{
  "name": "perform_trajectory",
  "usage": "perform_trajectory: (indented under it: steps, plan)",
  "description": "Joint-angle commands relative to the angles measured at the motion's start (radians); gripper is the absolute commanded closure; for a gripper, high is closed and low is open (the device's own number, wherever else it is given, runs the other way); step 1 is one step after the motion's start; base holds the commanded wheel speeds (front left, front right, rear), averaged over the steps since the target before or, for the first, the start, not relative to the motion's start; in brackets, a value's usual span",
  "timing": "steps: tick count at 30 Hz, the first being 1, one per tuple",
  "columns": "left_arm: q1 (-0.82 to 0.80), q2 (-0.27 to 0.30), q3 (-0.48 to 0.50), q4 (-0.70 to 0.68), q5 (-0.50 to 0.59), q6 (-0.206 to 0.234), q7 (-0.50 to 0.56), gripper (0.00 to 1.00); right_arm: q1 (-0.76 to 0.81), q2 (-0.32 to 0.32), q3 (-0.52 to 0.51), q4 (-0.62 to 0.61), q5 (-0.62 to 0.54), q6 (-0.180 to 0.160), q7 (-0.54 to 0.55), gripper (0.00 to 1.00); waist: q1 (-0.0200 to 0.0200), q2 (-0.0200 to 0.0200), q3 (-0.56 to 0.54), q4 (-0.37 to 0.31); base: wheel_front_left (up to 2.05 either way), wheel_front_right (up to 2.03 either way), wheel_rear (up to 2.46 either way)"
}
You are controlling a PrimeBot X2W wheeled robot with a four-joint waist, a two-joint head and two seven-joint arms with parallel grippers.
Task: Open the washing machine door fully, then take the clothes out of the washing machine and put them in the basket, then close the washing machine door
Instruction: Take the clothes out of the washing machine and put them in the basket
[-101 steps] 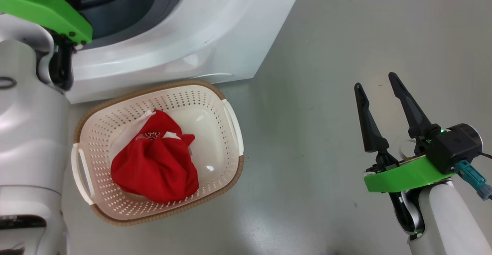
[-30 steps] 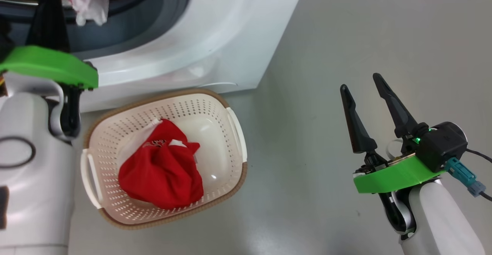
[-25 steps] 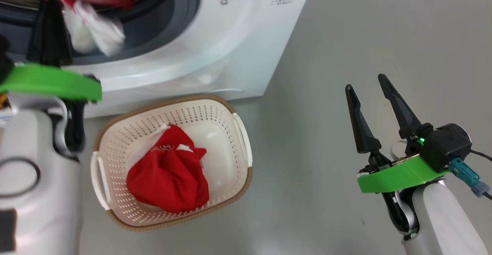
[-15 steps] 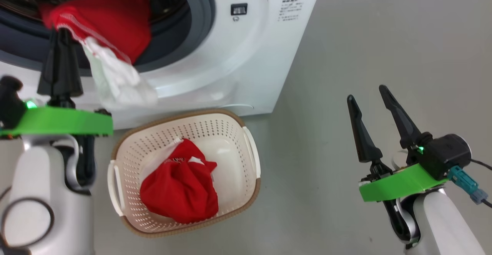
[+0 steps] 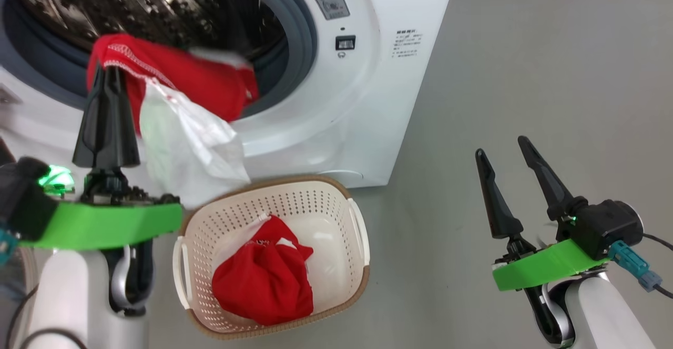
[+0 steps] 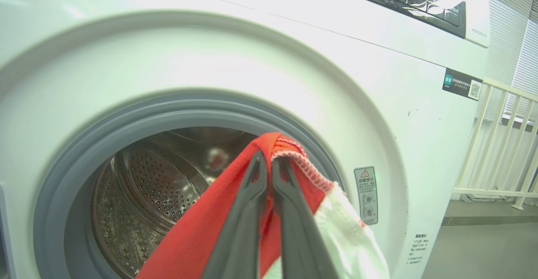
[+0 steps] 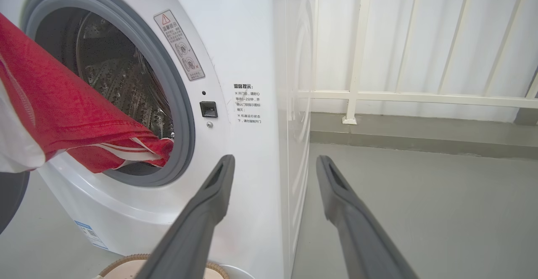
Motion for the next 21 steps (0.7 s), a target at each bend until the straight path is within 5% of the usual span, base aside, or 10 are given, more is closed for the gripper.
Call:
perform_trajectory:
  steps: [1, 10, 21]
  plan:
    - [0.018, 0.018, 0.015, -0.064, 0.011, -0.005, -0.005, 1.00, 0.003, -0.002, 0.018, -0.021, -0.007, 0.006, -0.006, 0.00, 0.0000, 0.0000, -0.020, 0.008, 0.00, 0.00, 0.00]
    - [0.095, 0.011, -0.050, -0.179, -0.004, 0.013, 0.011, 1.00, 0.021, -0.001, 0.024, -0.022, -0.006, 0.006, -0.006, 0.00, 0.0000, 0.0000, -0.043, 0.015, 0.00, 0.00, 0.00]
    - [0.123, 0.007, -0.113, -0.008, -0.083, 0.024, 0.004, 1.00, 0.009, -0.011, 0.021, -0.031, -0.006, 0.006, -0.006, 0.00, 0.0000, 0.0000, 0.015, 0.019, 0.00, 0.00, 0.00]
